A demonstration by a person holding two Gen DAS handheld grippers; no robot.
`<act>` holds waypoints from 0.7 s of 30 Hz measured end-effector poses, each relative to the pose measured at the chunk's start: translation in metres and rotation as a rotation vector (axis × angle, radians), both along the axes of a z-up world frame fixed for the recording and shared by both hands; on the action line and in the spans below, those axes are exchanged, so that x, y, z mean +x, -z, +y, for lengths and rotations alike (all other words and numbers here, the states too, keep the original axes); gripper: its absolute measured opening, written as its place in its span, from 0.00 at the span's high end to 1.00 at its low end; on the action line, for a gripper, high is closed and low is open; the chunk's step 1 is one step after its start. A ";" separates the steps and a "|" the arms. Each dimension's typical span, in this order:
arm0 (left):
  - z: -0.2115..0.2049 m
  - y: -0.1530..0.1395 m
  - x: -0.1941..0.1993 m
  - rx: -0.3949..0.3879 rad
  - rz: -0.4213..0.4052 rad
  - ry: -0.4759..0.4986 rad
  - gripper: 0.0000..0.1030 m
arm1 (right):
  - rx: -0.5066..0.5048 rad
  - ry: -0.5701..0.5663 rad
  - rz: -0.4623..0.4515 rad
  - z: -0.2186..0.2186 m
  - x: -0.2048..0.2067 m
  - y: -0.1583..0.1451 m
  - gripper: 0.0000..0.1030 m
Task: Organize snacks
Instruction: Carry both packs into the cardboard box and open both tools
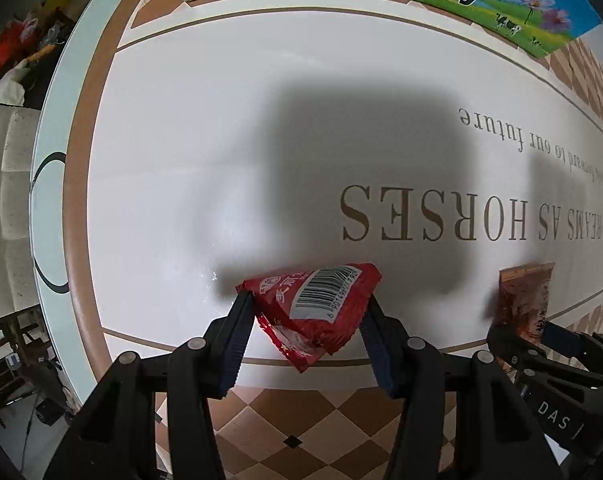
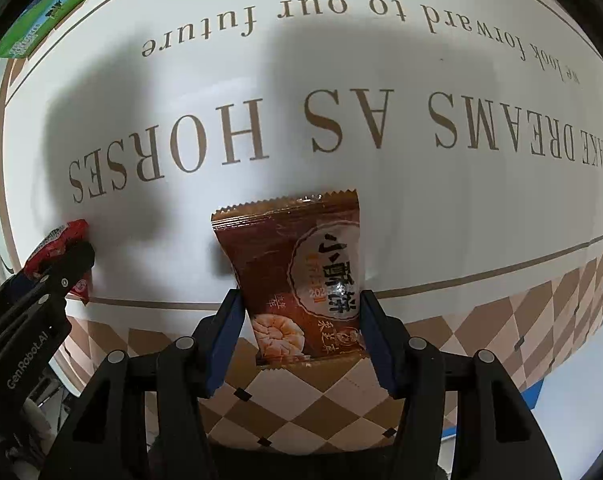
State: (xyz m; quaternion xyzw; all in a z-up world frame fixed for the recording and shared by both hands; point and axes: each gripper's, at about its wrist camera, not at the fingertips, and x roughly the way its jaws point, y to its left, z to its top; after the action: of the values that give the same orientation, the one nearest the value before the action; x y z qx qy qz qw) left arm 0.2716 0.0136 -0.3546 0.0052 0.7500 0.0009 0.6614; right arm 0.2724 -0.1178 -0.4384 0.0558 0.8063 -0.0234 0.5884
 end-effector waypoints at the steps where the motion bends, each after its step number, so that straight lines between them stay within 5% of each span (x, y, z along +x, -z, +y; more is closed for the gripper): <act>1: 0.000 0.001 0.001 0.008 -0.002 0.004 0.48 | -0.003 0.001 0.001 0.003 -0.006 0.001 0.39; 14: -0.015 -0.002 -0.022 0.011 -0.015 -0.008 0.53 | -0.038 -0.016 -0.060 0.021 0.004 -0.012 0.42; 21: -0.015 -0.038 -0.020 -0.074 -0.021 -0.058 0.54 | 0.028 -0.002 -0.089 0.016 -0.003 -0.040 0.42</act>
State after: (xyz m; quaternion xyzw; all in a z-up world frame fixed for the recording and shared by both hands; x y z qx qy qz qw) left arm 0.2519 -0.0015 -0.3162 -0.0410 0.7423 -0.0077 0.6688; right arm 0.2691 -0.1019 -0.3979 0.0642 0.7797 -0.0092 0.6228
